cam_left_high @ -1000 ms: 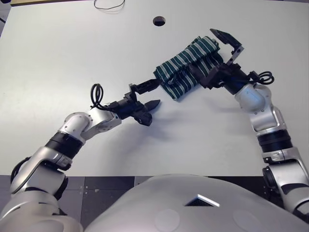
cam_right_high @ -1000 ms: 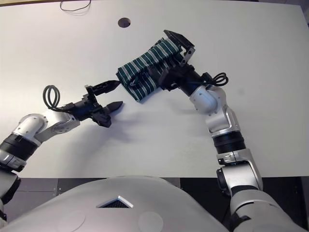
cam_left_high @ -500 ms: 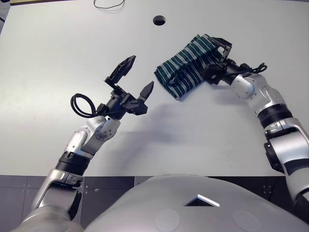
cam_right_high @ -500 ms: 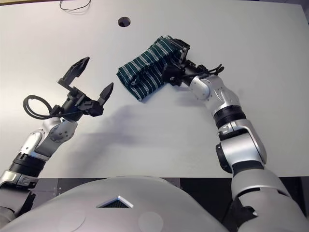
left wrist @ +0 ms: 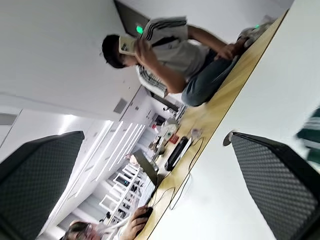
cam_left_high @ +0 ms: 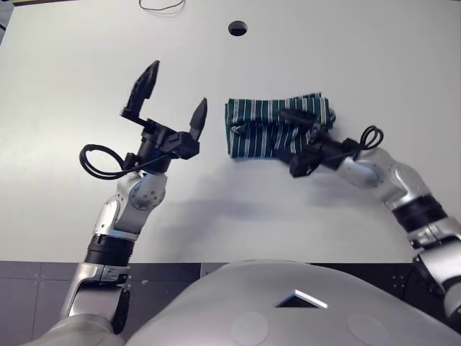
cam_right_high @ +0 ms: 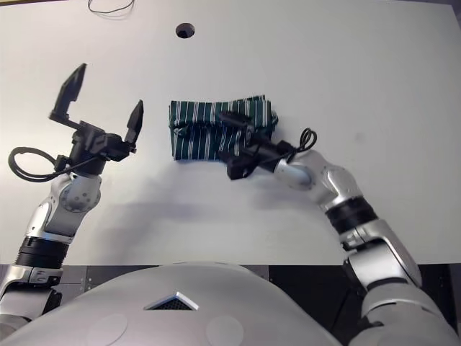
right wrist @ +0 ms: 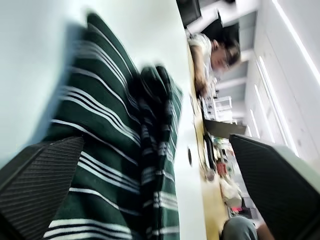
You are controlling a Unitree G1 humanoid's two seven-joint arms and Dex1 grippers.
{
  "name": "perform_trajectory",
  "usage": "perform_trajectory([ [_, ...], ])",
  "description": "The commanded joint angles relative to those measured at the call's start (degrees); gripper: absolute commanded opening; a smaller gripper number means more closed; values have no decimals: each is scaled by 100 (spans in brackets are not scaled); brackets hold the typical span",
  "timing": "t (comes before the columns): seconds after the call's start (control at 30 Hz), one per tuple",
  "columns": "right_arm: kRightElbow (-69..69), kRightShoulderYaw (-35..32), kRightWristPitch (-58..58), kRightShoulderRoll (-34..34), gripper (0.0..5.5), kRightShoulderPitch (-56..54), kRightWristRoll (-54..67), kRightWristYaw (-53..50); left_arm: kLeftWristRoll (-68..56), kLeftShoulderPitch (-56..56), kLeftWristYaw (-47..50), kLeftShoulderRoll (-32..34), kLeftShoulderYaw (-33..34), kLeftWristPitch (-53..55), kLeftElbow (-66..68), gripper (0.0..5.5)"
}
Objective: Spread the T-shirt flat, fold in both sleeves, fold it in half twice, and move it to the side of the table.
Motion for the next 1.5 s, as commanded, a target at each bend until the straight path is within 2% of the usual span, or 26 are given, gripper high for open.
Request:
perform_trajectory([
  [0.03, -1774, -251, 943, 89, 533, 677, -170, 664, -247, 93, 184, -179, 466, 111, -116, 550],
  [0.17, -2430, -174, 1346, 679, 533, 781, -13, 816, -383, -14, 220, -321, 697, 121, -31, 550],
  [0.27, -2363, -353, 1450, 809, 533, 771, -11, 741, -466, -40, 263, -438, 823, 92, 4, 550],
  [0.5, -367, -371, 1019, 753, 533, 112, -310, 353, -485, -207, 213, -596, 890, 10, 148, 550],
  [0.67, 934, -283, 689, 951, 533, -396, -398, -25, -474, -312, 186, -637, 874, -61, 303, 550],
  [0.8, 1509, -343, 594, 1094, 533, -698, -296, -279, -490, -349, 175, -642, 875, -108, 411, 550],
  [1.07, 2309, -821, 647, 1219, 533, -1433, 527, -92, -472, -420, 177, -746, 795, -204, 637, 550],
  [1.33, 4565, -645, 492, 1621, 533, -2466, 259, -773, -413, -507, 197, -850, 663, -266, 830, 550],
  [1.5, 5237, -367, 136, 1776, 533, -2537, 109, -976, -415, -553, 214, -873, 645, -290, 906, 550],
])
